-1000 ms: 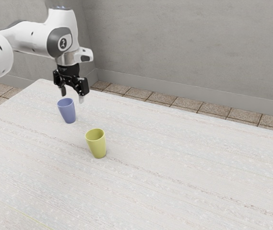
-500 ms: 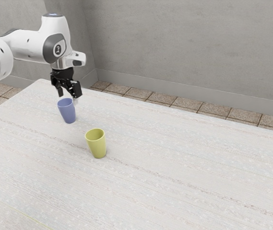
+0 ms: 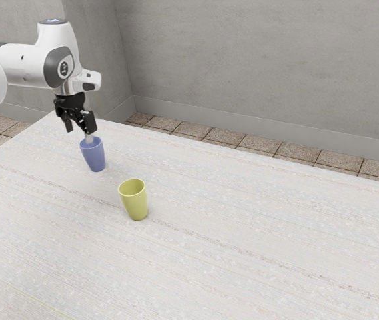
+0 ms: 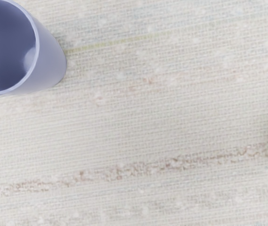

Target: Place the left cup onto the right cup

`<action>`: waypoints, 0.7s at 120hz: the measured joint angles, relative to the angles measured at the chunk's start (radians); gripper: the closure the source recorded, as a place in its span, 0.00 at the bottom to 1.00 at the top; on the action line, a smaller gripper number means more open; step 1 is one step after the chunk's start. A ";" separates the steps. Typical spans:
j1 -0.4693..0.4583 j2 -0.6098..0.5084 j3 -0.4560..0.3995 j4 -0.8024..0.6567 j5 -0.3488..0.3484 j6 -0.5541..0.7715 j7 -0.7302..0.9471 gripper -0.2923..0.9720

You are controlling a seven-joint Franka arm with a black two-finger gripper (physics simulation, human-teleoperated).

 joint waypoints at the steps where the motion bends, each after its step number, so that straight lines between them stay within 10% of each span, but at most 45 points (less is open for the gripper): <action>1: 0.001 0.001 0.000 0.001 0.000 0.000 0.001 0.23; 84: 0.088 0.190 -0.046 0.267 -0.010 -0.058 0.081 0.23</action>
